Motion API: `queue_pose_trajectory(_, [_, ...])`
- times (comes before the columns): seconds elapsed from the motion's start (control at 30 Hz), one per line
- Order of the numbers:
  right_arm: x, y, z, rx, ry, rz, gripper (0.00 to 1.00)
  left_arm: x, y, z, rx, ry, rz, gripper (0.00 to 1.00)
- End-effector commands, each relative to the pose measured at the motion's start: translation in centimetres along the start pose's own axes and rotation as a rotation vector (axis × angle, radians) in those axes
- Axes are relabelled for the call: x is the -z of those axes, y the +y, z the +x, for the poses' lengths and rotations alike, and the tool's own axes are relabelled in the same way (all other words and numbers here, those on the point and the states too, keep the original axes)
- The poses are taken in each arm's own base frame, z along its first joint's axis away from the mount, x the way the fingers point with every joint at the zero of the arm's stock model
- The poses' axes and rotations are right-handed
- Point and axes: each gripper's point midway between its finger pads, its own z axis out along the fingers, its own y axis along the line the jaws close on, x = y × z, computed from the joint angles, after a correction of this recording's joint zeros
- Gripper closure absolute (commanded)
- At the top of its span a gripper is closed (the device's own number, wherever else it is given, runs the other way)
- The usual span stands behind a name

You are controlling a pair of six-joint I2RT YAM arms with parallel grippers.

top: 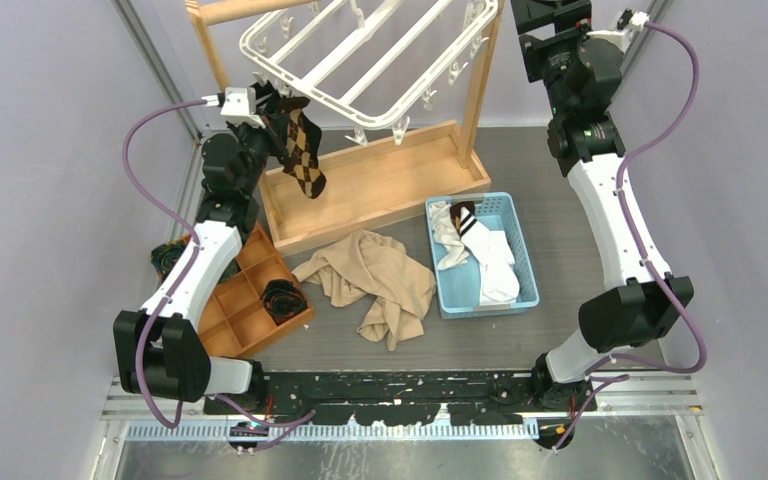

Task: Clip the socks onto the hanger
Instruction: Rotate the hanger at the clothesline.

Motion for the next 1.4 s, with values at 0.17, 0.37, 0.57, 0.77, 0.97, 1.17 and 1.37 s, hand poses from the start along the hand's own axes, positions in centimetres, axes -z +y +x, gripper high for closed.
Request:
queue_pose_trajectory(0.17, [-2.4, 3.8, -1.0, -0.138, 0.014, -0.081, 0.12, 0.1, -0.3, -3.1, 0.002, -0.1, 0.015, 1.0])
queue_pose_trajectory(0.37, [-2.8, 3.6, 0.3, -0.145, 0.075, -0.081, 0.23, 0.1, -0.5, -3.2, 0.007, -0.099, 0.022, 1.0])
queue_pose_trajectory(0.57, [-2.8, 3.4, 1.3, -0.146, 0.119, -0.071, 0.32, 0.2, -0.6, -3.1, 0.016, -0.096, 0.029, 1.0])
queue_pose_trajectory(0.77, [-2.9, 3.6, 1.7, -0.148, 0.131, -0.082, 0.48, 0.2, -0.8, -3.1, 0.02, -0.096, 0.035, 1.0])
queue_pose_trajectory(0.97, [-2.9, 4.1, 2.1, -0.158, 0.15, -0.094, 0.59, 0.3, -0.9, -3.2, 0.023, -0.097, 0.042, 1.0])
queue_pose_trajectory(1.17, [-2.5, 4.2, 2.4, -0.157, 0.165, -0.093, 0.67, 0.6, -1.4, -3.2, 0.029, -0.097, 0.064, 1.0])
queue_pose_trajectory(1.37, [-1.6, 4.3, 2.0, -0.15, 0.153, -0.085, 0.75, 1.7, -2.4, -3.5, 0.034, -0.104, 0.115, 1.0])
